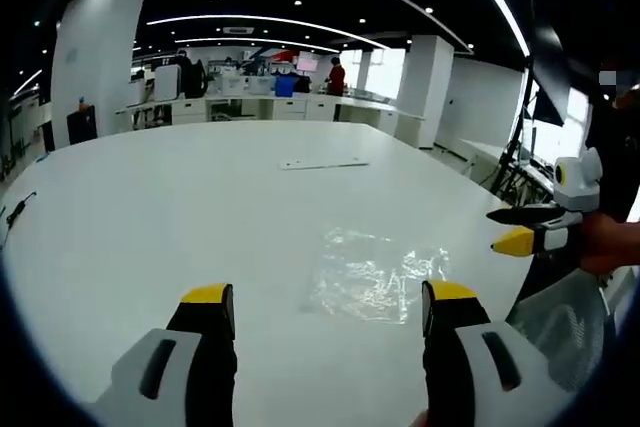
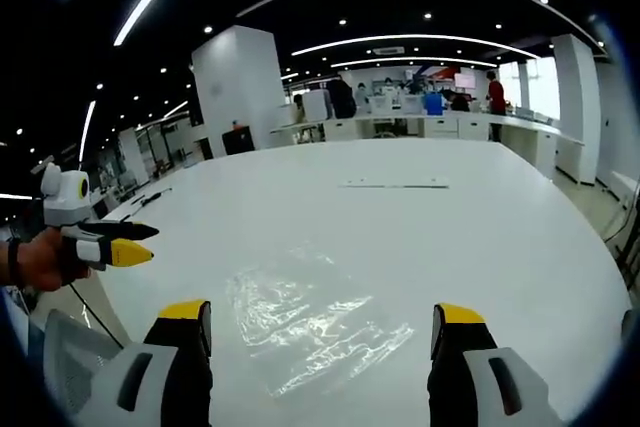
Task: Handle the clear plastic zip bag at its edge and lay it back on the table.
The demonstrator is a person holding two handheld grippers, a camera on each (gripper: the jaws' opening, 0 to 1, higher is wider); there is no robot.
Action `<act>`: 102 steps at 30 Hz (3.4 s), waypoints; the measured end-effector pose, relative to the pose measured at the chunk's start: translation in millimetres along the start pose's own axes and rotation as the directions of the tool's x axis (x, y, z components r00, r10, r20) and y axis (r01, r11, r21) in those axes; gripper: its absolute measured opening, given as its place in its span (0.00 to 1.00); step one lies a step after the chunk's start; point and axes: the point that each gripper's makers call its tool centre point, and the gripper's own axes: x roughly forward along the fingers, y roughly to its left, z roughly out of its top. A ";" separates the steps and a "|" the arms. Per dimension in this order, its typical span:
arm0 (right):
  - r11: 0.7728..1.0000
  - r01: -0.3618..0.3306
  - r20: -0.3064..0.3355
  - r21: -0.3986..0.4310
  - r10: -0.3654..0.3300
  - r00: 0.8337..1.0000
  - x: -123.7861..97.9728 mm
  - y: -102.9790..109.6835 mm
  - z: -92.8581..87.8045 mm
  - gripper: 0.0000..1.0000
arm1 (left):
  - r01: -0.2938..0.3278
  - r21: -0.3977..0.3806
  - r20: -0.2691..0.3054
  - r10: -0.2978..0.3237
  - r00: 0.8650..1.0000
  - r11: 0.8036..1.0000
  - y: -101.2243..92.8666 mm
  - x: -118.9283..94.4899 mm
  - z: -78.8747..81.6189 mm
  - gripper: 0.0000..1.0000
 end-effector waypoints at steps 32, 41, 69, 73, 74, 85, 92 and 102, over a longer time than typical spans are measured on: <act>1.000 -0.001 -0.002 -0.002 0.001 1.000 -3.1 -0.4 -0.7 0.90 | -0.001 0.001 -0.003 0.001 1.000 1.000 1.5 -0.1 -2.6 0.75; 1.000 -0.013 -0.011 -0.006 0.013 1.000 1.1 3.0 -3.0 0.89 | 0.001 0.001 -0.006 -0.001 1.000 1.000 1.8 -0.8 -3.8 0.75; 0.998 -0.053 -0.045 -0.034 0.052 0.998 12.7 15.6 -7.1 0.87 | 0.004 0.003 -0.016 -0.004 1.000 1.000 8.2 -2.6 -11.9 0.74; 0.997 -0.061 -0.046 -0.041 0.059 0.997 14.2 18.5 -6.3 0.87 | 0.005 -0.004 -0.016 -0.005 1.000 1.000 8.9 -3.8 -13.3 0.74; 0.997 -0.065 -0.048 -0.043 0.063 0.997 15.2 20.0 -6.3 0.87 | 0.005 -0.001 -0.017 -0.005 1.000 1.000 9.2 -4.3 -14.0 0.74; 0.996 -0.086 -0.055 -0.039 0.084 0.995 22.9 28.9 -2.6 0.86 | -0.010 0.009 -0.031 0.011 0.999 1.000 12.8 -6.5 -21.8 0.74; 0.994 -0.101 -0.060 -0.047 0.098 0.993 36.7 33.4 3.1 0.84 | -0.006 0.030 -0.046 0.007 0.999 1.000 11.8 -6.4 -26.8 0.74; 0.982 -0.174 -0.097 -0.073 0.167 0.981 66.9 62.0 10.6 0.83 | -0.006 0.043 -0.055 0.008 0.998 0.999 10.7 -8.7 -32.3 0.74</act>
